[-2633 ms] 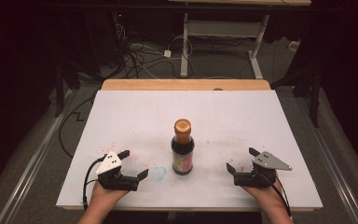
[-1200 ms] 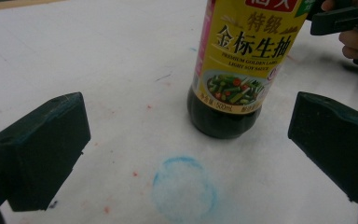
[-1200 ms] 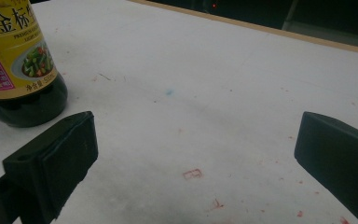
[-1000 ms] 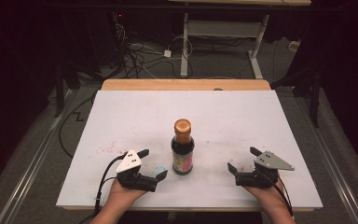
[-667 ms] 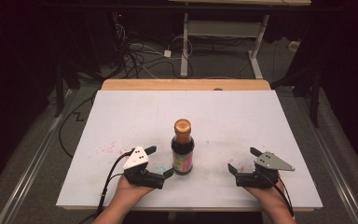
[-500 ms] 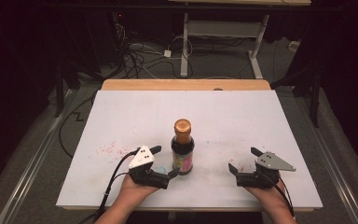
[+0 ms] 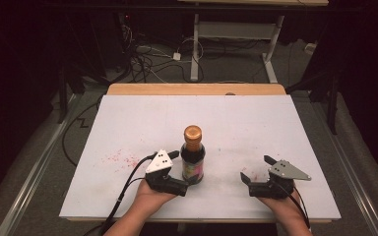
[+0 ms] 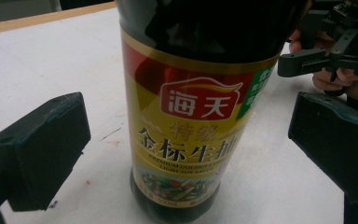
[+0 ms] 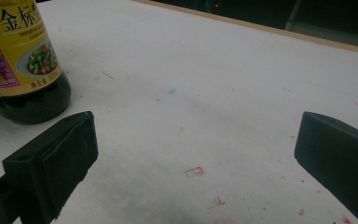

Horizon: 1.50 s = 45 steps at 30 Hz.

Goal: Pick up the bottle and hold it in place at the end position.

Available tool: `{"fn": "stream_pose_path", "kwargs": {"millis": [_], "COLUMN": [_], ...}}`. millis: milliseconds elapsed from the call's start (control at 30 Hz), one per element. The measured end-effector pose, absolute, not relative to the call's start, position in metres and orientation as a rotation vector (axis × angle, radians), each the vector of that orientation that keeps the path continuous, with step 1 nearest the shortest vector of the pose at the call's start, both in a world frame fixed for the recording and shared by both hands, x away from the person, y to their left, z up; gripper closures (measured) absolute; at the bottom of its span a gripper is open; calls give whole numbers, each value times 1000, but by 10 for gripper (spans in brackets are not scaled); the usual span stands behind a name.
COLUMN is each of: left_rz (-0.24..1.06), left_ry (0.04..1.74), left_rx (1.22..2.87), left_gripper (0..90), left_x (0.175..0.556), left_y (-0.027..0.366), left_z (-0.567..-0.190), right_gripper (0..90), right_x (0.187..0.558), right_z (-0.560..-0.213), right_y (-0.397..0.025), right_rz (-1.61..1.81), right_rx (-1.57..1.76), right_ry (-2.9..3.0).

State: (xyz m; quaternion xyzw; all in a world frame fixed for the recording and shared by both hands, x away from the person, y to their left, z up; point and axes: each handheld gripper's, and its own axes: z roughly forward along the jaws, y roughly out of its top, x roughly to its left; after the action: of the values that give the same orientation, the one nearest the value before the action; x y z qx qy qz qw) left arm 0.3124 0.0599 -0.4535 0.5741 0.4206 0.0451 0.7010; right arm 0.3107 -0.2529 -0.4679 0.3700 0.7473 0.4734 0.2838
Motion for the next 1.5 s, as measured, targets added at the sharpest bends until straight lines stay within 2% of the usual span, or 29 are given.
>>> {"fn": "stream_pose_path", "kwargs": {"millis": [600,667,967,1233,1333,1367,1500], "left_rz": [94,86,80,126,126,104,123], "left_ry": [936,926,888,880,884,929,923], "left_rx": [1266,1273,1329,1377,1400,1299,1319], "left_gripper": [2,49,146,248,256,260,268], "left_x": [320,320,321,323,324,323,322], "left_y": [47,47,50,51,53,46,45], "left_z": [-446,-446,-443,-442,-441,-439,-439], "right_gripper": [3,3,2,3,3,3,3], "right_x": [312,312,311,311,311,311,310], "right_z": [-467,-468,-467,-468,-468,-468,-468], "right_y": [-253,-253,-254,-253,-254,-254,-253], "right_rz": [1269,1269,1271,1267,1267,1267,1270], "right_rx": [991,998,1005,1007,1008,1006,1003], "right_ry": [1997,1996,1988,1989,1989,1988,1987]}}
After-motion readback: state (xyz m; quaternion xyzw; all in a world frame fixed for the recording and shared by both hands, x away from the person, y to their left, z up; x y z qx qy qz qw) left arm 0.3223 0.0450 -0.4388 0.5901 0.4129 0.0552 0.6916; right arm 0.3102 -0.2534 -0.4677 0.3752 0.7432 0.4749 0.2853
